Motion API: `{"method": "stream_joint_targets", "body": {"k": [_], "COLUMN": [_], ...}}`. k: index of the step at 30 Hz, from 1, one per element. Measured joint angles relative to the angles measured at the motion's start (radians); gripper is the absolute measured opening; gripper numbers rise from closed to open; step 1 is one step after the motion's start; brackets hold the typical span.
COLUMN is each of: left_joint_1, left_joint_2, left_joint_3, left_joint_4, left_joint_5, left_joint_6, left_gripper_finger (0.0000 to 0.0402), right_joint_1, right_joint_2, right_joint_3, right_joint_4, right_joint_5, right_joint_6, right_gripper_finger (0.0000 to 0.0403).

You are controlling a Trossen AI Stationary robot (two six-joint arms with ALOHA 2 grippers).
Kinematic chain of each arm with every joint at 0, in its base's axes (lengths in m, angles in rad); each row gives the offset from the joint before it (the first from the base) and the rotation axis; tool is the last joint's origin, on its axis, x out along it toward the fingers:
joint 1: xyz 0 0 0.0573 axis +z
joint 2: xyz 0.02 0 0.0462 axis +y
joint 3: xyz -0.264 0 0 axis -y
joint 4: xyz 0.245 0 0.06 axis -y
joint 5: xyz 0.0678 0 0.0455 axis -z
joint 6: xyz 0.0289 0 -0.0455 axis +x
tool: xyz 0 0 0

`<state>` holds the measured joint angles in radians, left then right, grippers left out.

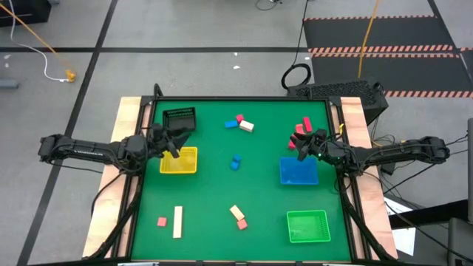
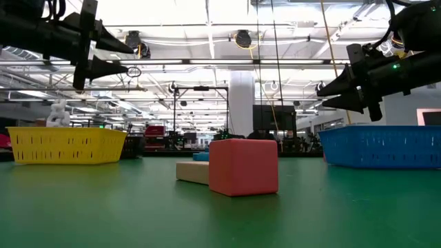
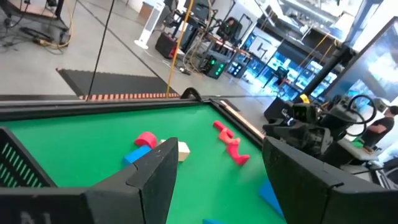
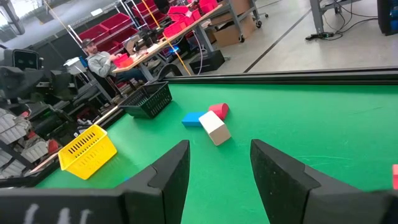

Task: Sort & place blocks by color
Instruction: Put the top blue block into the black bin

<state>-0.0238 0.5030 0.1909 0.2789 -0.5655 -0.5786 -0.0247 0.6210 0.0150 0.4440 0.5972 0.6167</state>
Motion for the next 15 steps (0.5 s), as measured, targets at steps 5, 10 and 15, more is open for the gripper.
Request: {"method": "stream_joint_targets", "body": {"k": [5,10,15], "left_joint_1": [0.0,0.0,-0.001], "left_joint_2": [0.0,0.0,0.0], "left_joint_3": [0.0,0.0,0.0], "left_joint_4": [0.018,0.023,0.102], "left_joint_5": [-0.001,-0.001,0.003], "left_joint_6": [0.004,-0.026,-0.079], "left_gripper_finger": [0.0234,0.0234,0.0234], "right_joint_1": [0.0,0.0,0.0], "right_joint_2": [0.0,0.0,0.0], "right_joint_3": [0.0,0.0,0.0], "right_joint_4": [0.0,0.0,0.0], "right_joint_5": [0.0,0.0,0.0], "right_joint_6": [0.0,0.0,0.0], "right_gripper_finger": [0.016,0.016,0.016]}}
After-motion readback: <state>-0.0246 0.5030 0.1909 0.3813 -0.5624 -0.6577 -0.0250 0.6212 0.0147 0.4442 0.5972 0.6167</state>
